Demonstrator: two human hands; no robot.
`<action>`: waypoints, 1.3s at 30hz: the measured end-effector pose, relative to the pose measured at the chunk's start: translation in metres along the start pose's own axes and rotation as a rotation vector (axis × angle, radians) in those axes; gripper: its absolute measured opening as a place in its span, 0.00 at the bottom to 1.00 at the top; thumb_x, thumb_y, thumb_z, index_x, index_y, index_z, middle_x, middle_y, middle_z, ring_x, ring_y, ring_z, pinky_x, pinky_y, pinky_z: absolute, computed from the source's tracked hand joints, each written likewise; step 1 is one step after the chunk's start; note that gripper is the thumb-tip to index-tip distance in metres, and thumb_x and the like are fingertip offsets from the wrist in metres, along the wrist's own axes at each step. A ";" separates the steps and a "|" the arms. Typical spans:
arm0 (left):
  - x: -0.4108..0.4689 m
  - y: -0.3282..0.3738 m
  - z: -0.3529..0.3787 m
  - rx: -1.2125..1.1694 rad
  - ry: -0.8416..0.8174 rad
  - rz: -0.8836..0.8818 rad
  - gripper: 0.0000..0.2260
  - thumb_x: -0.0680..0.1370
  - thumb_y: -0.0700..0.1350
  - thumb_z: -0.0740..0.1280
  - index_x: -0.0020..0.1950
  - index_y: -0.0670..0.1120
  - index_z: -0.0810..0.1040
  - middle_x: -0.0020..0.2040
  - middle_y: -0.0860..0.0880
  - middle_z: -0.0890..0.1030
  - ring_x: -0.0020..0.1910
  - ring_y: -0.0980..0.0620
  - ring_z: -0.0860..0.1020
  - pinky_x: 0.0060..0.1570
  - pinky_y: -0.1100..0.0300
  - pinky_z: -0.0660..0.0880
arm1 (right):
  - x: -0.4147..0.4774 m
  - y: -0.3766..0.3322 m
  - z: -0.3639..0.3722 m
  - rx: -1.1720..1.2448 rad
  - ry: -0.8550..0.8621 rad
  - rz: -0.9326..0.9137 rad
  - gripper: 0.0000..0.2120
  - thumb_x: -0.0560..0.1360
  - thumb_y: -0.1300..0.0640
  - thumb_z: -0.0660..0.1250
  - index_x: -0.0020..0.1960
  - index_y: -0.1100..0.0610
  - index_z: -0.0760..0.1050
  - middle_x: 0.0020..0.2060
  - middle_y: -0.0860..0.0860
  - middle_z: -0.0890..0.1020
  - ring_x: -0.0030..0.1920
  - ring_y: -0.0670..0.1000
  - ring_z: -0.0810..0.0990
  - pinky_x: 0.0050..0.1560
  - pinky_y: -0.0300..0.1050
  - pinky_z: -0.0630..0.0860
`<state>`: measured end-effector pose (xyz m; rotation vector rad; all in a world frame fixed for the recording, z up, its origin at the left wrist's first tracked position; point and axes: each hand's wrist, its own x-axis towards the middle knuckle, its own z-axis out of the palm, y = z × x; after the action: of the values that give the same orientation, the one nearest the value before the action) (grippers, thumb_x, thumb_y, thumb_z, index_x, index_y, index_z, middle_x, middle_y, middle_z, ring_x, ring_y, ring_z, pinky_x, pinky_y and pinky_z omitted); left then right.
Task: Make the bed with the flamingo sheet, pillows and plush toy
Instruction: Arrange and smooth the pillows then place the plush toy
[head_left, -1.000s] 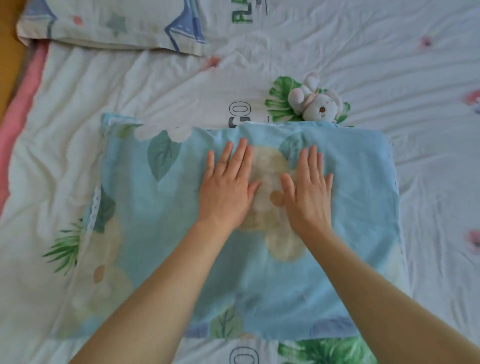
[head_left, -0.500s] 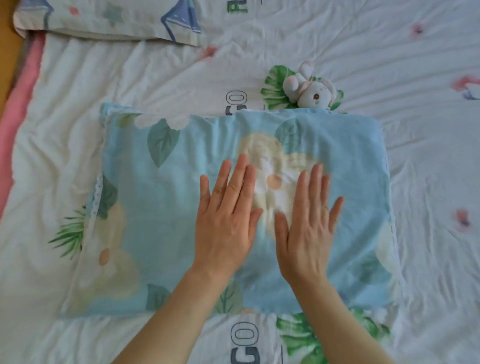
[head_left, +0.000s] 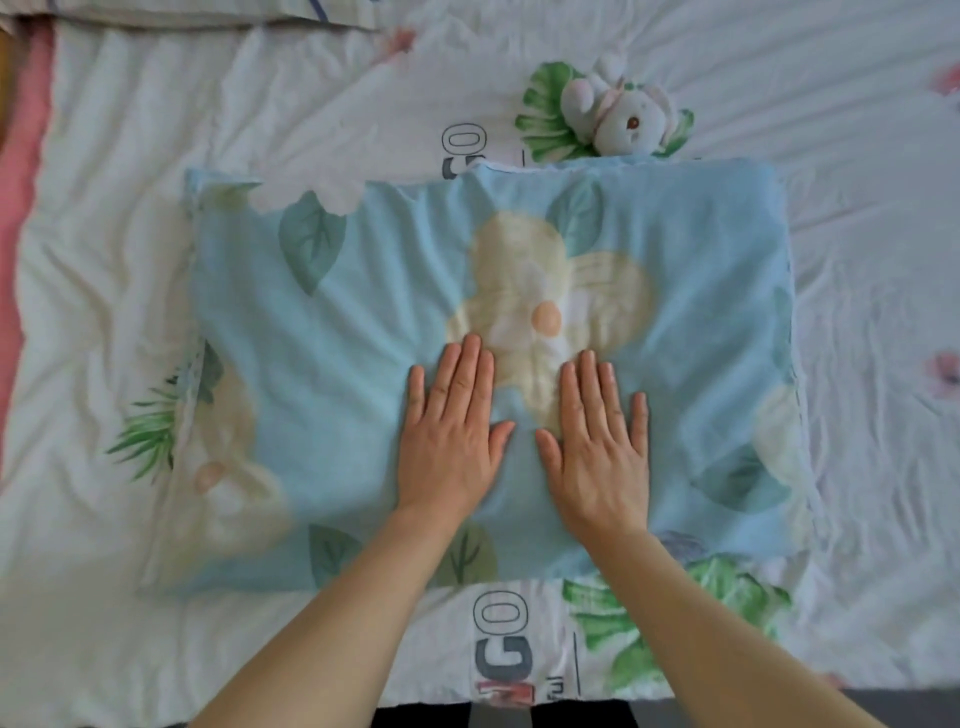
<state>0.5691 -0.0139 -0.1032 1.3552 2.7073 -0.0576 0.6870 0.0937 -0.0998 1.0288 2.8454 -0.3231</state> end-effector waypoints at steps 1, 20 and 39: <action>0.000 0.000 -0.002 -0.006 0.005 0.002 0.32 0.78 0.58 0.52 0.77 0.41 0.53 0.78 0.45 0.53 0.77 0.47 0.51 0.74 0.42 0.52 | -0.001 0.000 -0.003 0.028 0.009 -0.004 0.31 0.80 0.41 0.42 0.78 0.56 0.52 0.77 0.52 0.54 0.77 0.50 0.52 0.75 0.55 0.45; 0.147 0.074 -0.126 -0.220 0.487 0.082 0.27 0.79 0.47 0.58 0.77 0.42 0.57 0.78 0.45 0.56 0.77 0.45 0.52 0.75 0.44 0.47 | 0.104 0.059 -0.141 0.127 0.373 0.111 0.37 0.76 0.55 0.62 0.78 0.57 0.46 0.77 0.56 0.47 0.77 0.56 0.44 0.73 0.63 0.42; 0.205 0.105 0.007 -0.078 0.118 0.147 0.30 0.79 0.56 0.49 0.77 0.43 0.56 0.77 0.45 0.57 0.77 0.48 0.55 0.75 0.44 0.50 | 0.161 0.117 -0.024 0.023 0.080 0.136 0.33 0.78 0.42 0.46 0.78 0.56 0.45 0.78 0.52 0.48 0.77 0.52 0.47 0.75 0.60 0.48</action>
<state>0.5316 0.2116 -0.1325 1.5755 2.6616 0.1430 0.6380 0.2870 -0.1219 1.2600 2.8271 -0.3096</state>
